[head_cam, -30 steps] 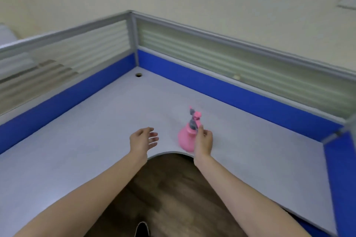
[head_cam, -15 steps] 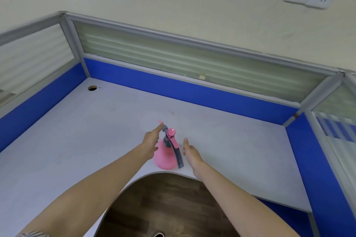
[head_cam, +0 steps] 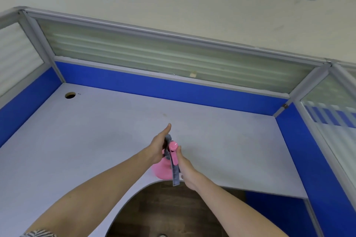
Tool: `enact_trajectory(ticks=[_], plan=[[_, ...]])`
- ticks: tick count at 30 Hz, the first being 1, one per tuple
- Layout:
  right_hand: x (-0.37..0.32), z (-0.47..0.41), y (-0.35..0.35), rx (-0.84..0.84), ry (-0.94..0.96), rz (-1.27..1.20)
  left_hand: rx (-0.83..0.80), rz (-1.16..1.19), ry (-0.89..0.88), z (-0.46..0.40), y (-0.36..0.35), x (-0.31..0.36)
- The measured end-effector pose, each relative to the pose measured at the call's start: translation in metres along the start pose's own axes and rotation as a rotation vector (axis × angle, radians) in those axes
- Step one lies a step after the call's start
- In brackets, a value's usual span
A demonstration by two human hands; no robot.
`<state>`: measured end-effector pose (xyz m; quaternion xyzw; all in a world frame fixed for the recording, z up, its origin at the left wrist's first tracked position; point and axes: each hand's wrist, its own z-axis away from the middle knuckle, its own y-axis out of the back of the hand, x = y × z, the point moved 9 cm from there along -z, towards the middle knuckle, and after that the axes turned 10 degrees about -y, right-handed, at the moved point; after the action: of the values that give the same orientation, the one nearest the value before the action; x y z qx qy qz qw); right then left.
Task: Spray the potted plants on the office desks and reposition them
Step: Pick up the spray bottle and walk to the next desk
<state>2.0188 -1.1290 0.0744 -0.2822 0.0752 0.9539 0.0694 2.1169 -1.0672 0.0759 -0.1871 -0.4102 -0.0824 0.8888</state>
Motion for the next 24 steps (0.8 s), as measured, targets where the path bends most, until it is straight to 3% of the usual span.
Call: enact_trajectory(ticks=[7,13,19,24], plan=[[0.036,0.027,0.034,0.096,0.096,-0.125,-0.237,-0.231,0.063,0.023,-0.062,-0.012],[0.082,0.088,0.084,0.261,0.143,-0.29,-0.364,-0.467,-0.06,0.07,-0.135,-0.025],[0.163,0.18,0.134,0.438,0.23,-0.5,-0.58,-0.585,-0.145,0.162,-0.23,-0.067],[0.269,0.277,0.149,0.571,0.305,-0.654,-0.8,-0.632,-0.164,0.282,-0.292,-0.14]])
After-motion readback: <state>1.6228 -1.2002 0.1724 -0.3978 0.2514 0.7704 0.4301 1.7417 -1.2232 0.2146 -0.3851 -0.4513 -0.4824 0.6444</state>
